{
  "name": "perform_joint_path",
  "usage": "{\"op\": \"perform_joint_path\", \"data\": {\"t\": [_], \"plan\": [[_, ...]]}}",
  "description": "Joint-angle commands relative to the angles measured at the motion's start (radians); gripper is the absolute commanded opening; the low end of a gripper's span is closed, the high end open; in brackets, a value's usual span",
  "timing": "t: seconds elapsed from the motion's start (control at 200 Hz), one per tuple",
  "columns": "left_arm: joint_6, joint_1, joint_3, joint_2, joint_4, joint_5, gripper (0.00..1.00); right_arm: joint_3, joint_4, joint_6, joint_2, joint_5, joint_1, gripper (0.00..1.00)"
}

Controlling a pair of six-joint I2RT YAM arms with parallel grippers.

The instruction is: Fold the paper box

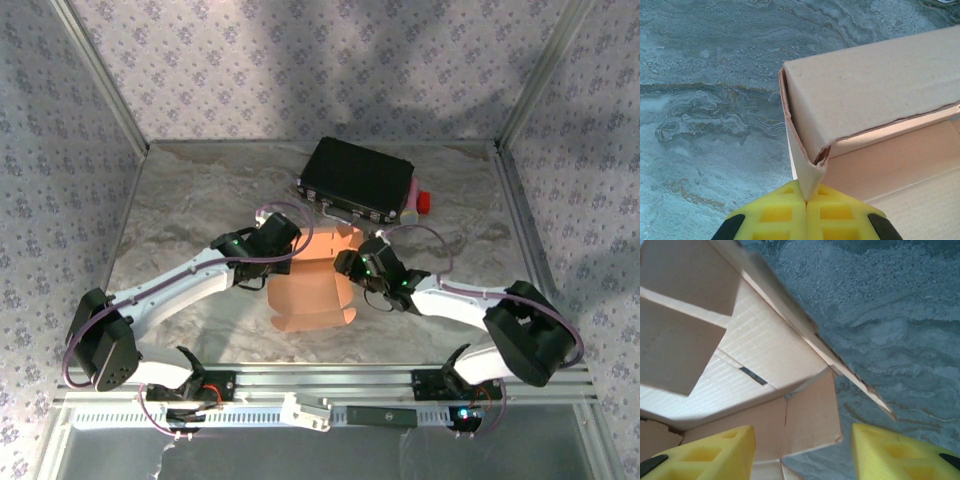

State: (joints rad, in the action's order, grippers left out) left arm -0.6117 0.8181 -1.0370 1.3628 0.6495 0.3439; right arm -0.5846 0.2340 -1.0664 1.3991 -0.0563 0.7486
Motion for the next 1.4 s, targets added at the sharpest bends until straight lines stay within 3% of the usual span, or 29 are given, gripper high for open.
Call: {"op": "perform_joint_path", "data": {"t": [0.0,1.109,1.394], "plan": [[0.009,-0.003,-0.035,-0.030,0.003,-0.013,0.00,-0.047,0.035,-0.003,0.026,0.010,-0.007,0.53],[0.011,-0.004,-0.024,-0.021,-0.001,0.001,0.00,-0.201,-0.024,0.100,0.147,0.031,0.101,0.46],[0.067,-0.040,0.045,-0.001,-0.059,-0.006,0.00,-0.214,-0.162,0.295,-0.060,-0.003,0.114,0.47]]}}
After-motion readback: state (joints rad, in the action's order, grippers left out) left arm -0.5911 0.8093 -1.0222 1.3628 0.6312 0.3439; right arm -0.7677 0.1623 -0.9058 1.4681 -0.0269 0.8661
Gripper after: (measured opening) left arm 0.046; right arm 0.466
